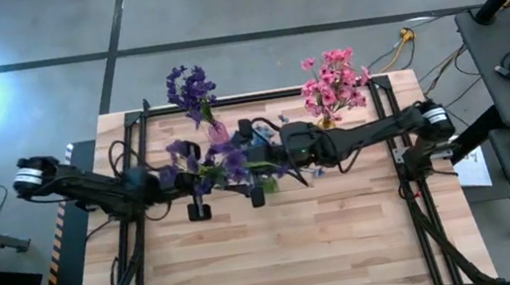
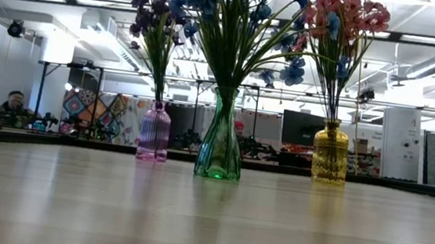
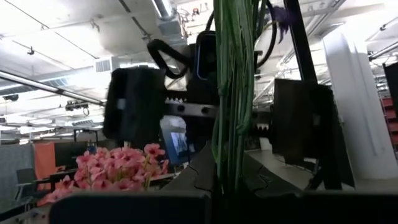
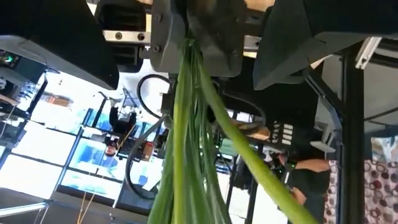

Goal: Sort flowers into vase by color
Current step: Put the violet flowers into the violet vase

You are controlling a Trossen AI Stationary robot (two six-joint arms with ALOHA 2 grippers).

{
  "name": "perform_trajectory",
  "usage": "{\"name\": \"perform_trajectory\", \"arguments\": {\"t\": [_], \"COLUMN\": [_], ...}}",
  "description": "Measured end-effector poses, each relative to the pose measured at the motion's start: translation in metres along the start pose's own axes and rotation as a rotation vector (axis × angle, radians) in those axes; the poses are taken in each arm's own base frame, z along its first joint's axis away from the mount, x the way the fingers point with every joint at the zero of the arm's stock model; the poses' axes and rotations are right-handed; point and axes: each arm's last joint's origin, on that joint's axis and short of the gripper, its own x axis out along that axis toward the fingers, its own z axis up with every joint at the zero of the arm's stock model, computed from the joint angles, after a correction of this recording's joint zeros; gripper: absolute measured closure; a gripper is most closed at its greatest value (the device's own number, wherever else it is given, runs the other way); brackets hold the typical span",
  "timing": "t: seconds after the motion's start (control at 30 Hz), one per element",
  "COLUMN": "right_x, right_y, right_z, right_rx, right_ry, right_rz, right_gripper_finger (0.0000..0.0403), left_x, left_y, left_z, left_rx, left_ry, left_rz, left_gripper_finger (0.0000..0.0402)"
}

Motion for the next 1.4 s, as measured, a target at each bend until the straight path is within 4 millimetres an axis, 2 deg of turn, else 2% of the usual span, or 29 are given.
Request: {"name": "perform_trajectory", "arguments": {"t": [0.4,0.5,0.77,1.0,1.13,1.27,1.4], "right_x": [0.005,0.005,0.006,0.006,0.005,0.004,-0.001], "right_y": [-0.001,-0.002,-0.006,-0.012,-0.011,-0.013,-0.018], "right_z": [0.008,0.011,0.011,0.007,0.006,0.008,0.012], "right_rx": [-0.007,-0.007,0.020,0.037,0.024,0.023,0.027], "right_ry": [-0.016,-0.025,-0.027,0.002,0.023,0.023,0.032], "right_rz": [0.029,0.026,0.015,0.001,0.011,0.007,0.002], "right_gripper_finger": [0.0039,0.0052,0.0160,0.0300,0.0375,0.0388,0.0389], "left_x": [0.007,0.007,0.016,0.024,0.023,0.019,0.014], "left_y": [-0.001,-0.001,-0.003,-0.004,-0.002,0.001,0.004], "left_z": [-0.006,-0.009,-0.013,-0.013,-0.013,-0.009,-0.004], "left_rx": [0.001,0.003,0.005,0.008,0.005,-0.002,0.009], "left_ry": [0.038,0.052,0.062,0.080,0.102,0.131,0.202], "left_rz": [0.049,0.074,0.078,0.081,0.152,0.172,0.226], "left_gripper_finger": [0.0401,0.0401,0.0401,0.0401,0.0397,0.0364,0.0304]}}
